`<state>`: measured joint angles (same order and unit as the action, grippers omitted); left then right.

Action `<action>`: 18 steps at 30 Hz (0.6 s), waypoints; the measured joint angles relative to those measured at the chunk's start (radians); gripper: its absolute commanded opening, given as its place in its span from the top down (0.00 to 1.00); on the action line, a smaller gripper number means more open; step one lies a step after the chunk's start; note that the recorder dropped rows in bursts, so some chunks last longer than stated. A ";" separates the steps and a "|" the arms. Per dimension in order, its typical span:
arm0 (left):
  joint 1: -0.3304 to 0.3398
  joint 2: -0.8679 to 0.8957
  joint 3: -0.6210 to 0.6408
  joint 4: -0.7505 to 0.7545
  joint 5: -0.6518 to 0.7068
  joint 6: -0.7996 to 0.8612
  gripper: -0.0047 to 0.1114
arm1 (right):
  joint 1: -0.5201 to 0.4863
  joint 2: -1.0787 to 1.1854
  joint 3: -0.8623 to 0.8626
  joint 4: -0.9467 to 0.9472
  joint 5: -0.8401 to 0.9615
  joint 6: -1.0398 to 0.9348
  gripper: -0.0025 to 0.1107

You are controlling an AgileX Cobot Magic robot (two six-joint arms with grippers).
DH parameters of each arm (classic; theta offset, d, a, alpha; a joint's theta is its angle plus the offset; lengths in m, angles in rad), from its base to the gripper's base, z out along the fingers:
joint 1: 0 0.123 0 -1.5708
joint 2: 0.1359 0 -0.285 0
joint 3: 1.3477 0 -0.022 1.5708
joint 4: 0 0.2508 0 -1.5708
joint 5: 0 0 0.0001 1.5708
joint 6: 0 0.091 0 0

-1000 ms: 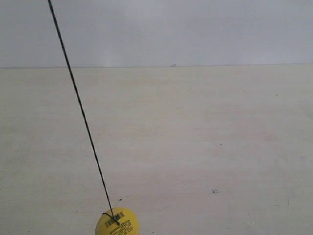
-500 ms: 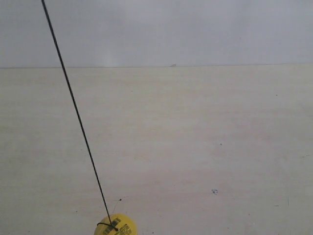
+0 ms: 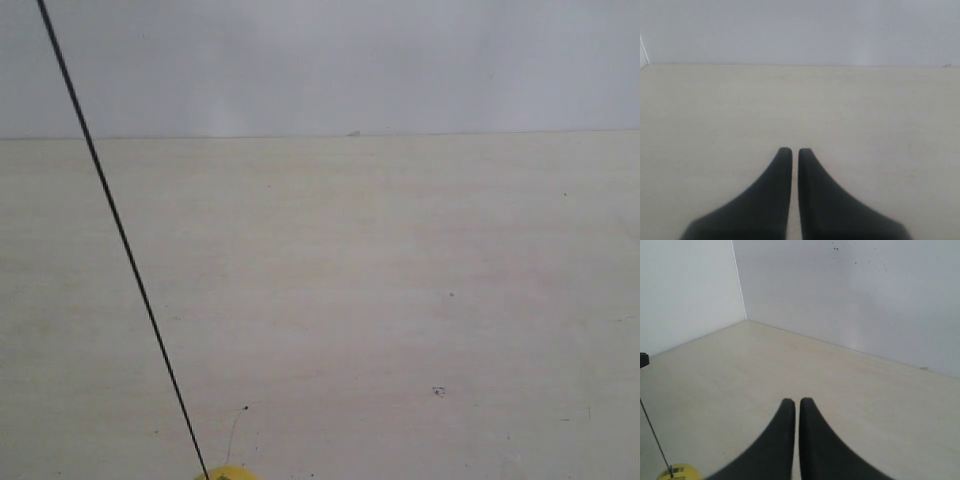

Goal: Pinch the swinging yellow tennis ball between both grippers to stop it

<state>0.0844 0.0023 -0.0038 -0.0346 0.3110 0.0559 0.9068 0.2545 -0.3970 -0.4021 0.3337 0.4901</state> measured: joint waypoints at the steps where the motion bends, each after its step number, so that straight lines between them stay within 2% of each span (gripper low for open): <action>1: 0.000 0.000 0.000 0.000 0.000 0.000 0.92 | -0.013 0.000 0.000 0.000 0.000 0.000 0.98; 3: 0.000 0.000 0.000 0.000 0.000 0.000 0.92 | -0.042 -0.002 0.000 0.000 0.000 0.000 0.98; 7: 0.000 0.000 0.000 0.000 0.000 0.000 0.92 | -0.166 -0.028 0.010 0.000 -0.009 0.000 0.98; 12: 0.000 0.000 0.000 0.000 0.000 0.000 0.92 | -0.540 -0.191 0.143 0.000 -0.029 0.000 0.98; 14: 0.000 0.000 0.000 0.000 0.000 0.000 0.92 | -0.645 -0.244 0.205 0.000 -0.027 0.000 0.98; 18: 0.000 0.000 0.000 0.000 0.000 0.000 0.92 | -0.719 -0.248 0.355 0.002 -0.075 0.000 0.98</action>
<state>0.0844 0.0023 -0.0038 -0.0346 0.3110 0.0559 0.1874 0.0066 -0.0421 -0.3999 0.2585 0.4901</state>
